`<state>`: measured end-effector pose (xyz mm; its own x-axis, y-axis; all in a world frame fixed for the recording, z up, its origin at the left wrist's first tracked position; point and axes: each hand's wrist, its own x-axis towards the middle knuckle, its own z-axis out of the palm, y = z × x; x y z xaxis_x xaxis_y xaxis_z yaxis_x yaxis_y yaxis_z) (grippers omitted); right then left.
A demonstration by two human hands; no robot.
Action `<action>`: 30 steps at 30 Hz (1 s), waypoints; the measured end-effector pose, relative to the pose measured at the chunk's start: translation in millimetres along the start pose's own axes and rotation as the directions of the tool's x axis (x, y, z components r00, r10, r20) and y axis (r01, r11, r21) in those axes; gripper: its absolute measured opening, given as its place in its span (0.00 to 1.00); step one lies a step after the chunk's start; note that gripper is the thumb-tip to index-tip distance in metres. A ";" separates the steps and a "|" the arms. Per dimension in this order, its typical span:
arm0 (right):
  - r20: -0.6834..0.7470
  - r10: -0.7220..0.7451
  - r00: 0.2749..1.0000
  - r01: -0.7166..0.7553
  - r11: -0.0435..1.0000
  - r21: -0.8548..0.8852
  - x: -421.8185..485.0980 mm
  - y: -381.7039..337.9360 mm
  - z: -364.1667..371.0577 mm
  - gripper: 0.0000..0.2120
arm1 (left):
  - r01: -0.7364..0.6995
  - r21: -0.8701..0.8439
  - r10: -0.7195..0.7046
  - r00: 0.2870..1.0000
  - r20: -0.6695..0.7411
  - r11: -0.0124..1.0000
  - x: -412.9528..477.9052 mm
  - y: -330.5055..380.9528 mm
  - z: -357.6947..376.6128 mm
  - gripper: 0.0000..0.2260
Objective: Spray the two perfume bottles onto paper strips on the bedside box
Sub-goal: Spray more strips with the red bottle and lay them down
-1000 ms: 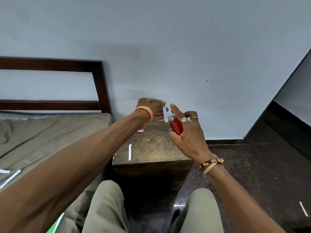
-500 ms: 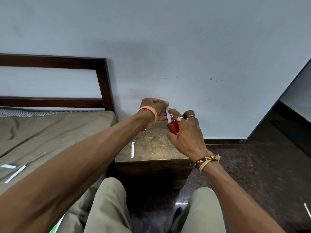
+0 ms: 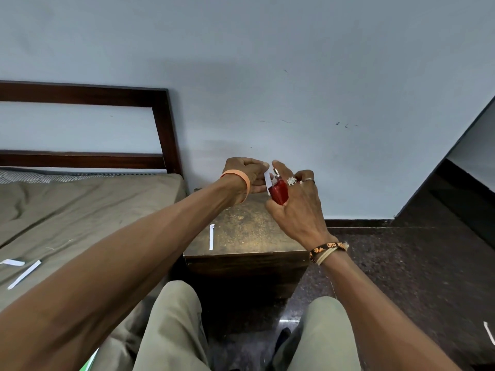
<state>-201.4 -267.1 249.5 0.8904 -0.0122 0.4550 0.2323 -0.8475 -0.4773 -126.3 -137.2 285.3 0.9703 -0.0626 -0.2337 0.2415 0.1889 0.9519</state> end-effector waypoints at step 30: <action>0.102 0.077 0.992 -0.076 0.997 -0.014 -12.5 0.2 7.3 0.34 | 0.047 -0.005 -0.047 0.999 -0.003 0.999 13.3 -8.6 -5.2 0.04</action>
<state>-209.7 -263.2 238.2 0.9410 -0.0229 0.3377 0.1587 -0.8514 -0.4999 -115.4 -134.5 273.0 0.9578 -0.0684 -0.2791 0.2872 0.1903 0.9388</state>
